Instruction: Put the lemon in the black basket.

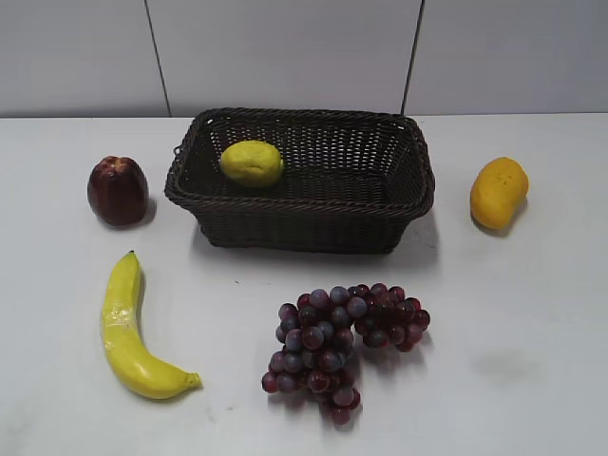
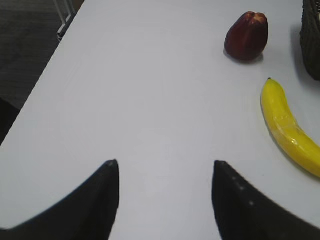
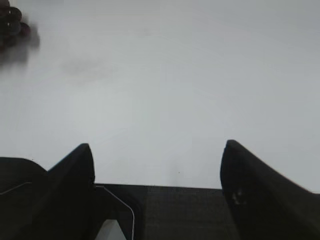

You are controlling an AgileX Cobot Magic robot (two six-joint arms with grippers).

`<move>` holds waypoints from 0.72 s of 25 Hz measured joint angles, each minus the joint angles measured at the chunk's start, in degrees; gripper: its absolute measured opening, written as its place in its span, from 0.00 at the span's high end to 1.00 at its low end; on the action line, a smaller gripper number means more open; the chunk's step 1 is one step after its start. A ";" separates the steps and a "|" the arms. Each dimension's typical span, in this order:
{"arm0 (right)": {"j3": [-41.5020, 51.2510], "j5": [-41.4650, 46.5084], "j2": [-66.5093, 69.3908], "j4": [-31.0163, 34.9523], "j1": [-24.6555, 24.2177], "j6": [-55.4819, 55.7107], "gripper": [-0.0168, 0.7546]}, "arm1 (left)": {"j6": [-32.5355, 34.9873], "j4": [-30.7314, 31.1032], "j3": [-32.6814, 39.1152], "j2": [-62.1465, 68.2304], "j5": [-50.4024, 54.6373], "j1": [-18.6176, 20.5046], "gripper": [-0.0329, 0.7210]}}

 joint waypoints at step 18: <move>0.00 0.04 -23.94 0.05 0.00 0.20 0.21 | 0.00 0.00 0.00 0.00 0.00 0.00 0.38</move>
